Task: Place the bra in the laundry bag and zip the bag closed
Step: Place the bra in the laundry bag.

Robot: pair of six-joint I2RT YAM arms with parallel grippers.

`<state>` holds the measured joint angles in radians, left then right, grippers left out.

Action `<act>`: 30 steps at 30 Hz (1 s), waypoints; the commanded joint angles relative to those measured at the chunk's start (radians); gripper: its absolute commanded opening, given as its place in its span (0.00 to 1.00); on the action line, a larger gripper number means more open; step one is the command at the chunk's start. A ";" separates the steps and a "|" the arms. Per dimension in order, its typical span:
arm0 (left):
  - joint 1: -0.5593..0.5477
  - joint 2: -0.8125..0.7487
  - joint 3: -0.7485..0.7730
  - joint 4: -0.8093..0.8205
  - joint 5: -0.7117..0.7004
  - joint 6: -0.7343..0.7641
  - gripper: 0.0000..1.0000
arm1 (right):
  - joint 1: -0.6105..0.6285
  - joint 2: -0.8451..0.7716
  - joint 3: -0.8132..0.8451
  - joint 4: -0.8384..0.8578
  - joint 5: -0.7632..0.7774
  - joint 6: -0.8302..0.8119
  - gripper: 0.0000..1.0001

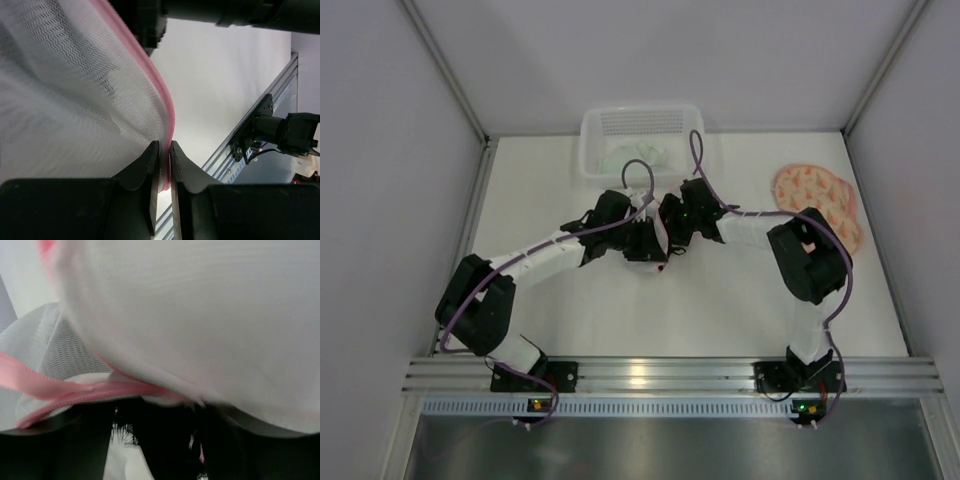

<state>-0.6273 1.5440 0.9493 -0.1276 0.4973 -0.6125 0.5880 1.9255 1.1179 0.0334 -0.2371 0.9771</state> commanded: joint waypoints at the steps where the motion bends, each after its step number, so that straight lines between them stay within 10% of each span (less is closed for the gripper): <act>1: 0.029 -0.064 -0.001 -0.049 -0.049 0.031 0.19 | -0.005 -0.049 0.117 -0.032 -0.034 -0.207 0.65; 11: 0.103 -0.096 -0.073 -0.064 -0.033 0.089 0.19 | -0.180 -0.183 0.246 -0.444 -0.146 -0.575 0.81; 19: 0.118 -0.085 -0.083 -0.044 0.007 0.099 0.17 | -0.326 -0.094 0.253 -0.353 -0.099 -0.745 0.78; 30: 0.164 -0.074 -0.066 -0.043 0.050 0.128 0.15 | -0.335 0.142 0.295 -0.213 -0.298 -0.588 0.68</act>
<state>-0.4774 1.4776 0.8688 -0.1879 0.5140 -0.5117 0.2470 2.0354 1.3842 -0.2966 -0.4492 0.3321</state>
